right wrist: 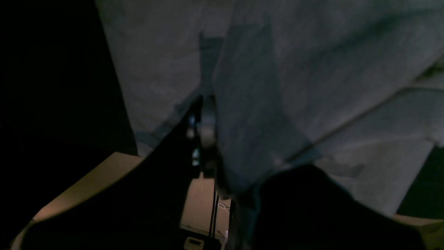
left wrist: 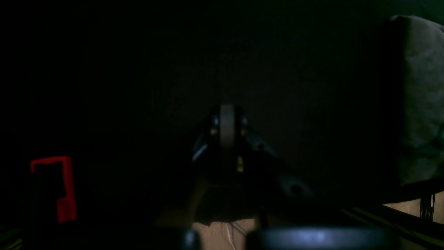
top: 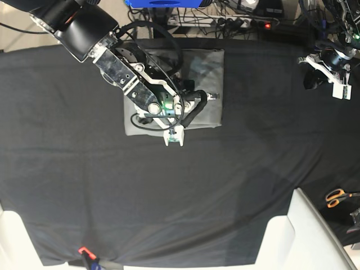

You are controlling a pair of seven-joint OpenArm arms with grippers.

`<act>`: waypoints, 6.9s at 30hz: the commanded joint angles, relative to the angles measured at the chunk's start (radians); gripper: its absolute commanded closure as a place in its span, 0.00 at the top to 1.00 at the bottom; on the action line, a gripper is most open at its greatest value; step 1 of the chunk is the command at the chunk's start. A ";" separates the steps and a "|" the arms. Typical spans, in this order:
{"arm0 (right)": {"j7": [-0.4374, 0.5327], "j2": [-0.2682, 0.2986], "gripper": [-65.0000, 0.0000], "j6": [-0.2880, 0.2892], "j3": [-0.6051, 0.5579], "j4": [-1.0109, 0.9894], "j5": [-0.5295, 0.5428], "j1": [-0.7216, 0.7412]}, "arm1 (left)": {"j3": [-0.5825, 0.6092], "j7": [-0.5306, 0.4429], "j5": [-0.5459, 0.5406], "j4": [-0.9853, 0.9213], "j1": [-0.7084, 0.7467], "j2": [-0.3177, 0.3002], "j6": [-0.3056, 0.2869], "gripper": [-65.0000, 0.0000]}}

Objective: Fold the T-shirt properly
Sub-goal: 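Fold the pinched end with the right gripper over onto the folded stack, then release the stack and withdraw the right gripper beside the shirt, then move the left gripper to the collar edge of the folded shirt, then grasp the collar edge with the left gripper and drag it toward the table center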

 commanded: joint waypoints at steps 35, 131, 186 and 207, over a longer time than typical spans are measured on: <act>0.168 -0.088 0.47 0.383 -0.033 0.039 0.156 0.048 | -0.007 -0.019 -0.017 -0.016 -0.018 -0.019 -0.009 0.00; 0.296 0.248 0.01 0.381 0.866 0.280 0.204 -0.412 | 1.274 0.380 -0.142 -0.415 -0.833 0.050 -0.009 0.00; 0.294 0.174 0.01 0.377 0.983 0.202 0.202 -0.389 | 1.891 -0.101 0.288 -0.646 -1.163 0.225 -0.009 0.00; 0.293 0.174 0.01 0.380 0.976 0.203 0.202 -0.407 | 1.883 -0.098 0.286 -0.717 -1.232 0.241 -0.009 0.76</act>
